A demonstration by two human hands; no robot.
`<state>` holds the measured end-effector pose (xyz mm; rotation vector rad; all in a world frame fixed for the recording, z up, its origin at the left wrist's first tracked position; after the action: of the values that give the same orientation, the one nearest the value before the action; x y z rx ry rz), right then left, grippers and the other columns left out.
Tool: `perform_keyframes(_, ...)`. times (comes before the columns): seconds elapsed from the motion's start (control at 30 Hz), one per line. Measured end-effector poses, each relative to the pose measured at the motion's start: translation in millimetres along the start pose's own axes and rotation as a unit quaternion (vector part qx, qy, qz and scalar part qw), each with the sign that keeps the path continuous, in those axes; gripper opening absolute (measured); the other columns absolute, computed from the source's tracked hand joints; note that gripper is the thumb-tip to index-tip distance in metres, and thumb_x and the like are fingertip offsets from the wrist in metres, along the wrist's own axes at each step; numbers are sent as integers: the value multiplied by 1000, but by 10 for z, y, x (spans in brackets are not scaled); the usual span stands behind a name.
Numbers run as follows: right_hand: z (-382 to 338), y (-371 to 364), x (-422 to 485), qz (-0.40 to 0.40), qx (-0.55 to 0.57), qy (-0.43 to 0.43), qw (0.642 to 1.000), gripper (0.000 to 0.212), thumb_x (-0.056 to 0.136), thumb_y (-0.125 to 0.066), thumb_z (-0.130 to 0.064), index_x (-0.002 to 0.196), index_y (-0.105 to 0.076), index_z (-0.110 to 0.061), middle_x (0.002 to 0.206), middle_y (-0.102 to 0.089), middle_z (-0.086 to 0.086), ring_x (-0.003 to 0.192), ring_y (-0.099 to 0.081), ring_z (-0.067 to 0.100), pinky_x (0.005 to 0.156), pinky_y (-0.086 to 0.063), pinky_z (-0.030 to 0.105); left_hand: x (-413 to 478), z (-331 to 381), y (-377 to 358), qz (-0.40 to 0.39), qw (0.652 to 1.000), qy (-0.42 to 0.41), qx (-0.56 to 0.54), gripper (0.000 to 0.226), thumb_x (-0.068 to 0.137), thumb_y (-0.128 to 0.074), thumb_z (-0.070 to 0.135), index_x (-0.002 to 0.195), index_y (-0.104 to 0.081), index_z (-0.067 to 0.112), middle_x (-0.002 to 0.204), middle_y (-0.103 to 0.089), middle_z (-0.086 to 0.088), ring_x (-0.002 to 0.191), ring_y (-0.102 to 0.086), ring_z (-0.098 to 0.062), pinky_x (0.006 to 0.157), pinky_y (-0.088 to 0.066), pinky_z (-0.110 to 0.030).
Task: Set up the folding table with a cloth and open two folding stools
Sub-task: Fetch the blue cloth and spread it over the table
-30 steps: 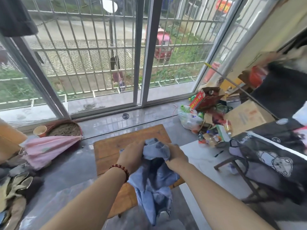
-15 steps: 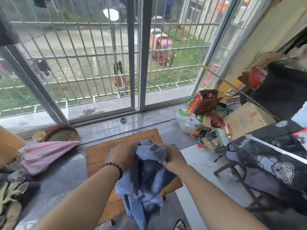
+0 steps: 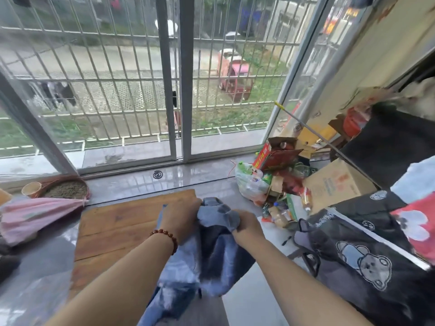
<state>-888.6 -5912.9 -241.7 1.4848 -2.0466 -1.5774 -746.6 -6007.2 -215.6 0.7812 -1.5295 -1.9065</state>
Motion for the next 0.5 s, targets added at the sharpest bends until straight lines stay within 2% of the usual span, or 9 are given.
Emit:
perform_keyframes(0.1,81,57,126,-6,-35,0,999,29,82,-53,-23,108,-63,-14,112,-66,5,104,-61,22,91,-48,31,37,107,-12,-14,1000,11,0,28,87,-47,20,114,-52,26,110,-63,0,100,-61,-24,64,-37,-30)
perform_keyframes(0.23,-28,56,363,-2,-55,26,998,26,90,-50,-23,112,-61,-13,115,-64,6,105,-62,24,85,-48,26,92,-67,-103,-24,996,50,-64,31,83,-47,26,112,-48,36,107,-66,2,98,-63,-27,71,-48,-34)
perform_keyframes(0.3,-148,39,486,-3,-73,39,997,29,89,-52,-25,115,-59,-14,117,-62,5,105,-61,23,84,-50,26,151,-212,-107,-18,996,64,-60,33,83,-46,28,114,-43,40,105,-68,3,93,-64,-28,68,-49,-34)
perform_keyframes(0.43,-458,4,730,0,-45,65,997,24,89,-51,-21,111,-60,-15,111,-65,7,103,-62,27,73,-43,24,309,-484,23,-5,995,94,-43,21,83,-51,44,104,-48,40,101,-67,9,92,-65,-22,63,-40,-29)
perform_keyframes(0.5,-622,-29,853,-8,-53,74,996,26,87,-50,-22,110,-60,-15,110,-65,10,105,-60,29,78,-45,27,381,-658,57,-12,993,113,-20,12,84,-48,41,95,-45,39,101,-67,8,93,-65,-21,65,-43,-30)
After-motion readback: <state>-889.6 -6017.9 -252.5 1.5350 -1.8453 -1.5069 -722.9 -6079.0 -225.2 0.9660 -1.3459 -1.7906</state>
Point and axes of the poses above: each hand's wrist, its own x-axis towards the middle knuckle, its own y-axis out of the back of the hand, z = x × y, the point moved 5 cm from there along x, towards the middle knuckle
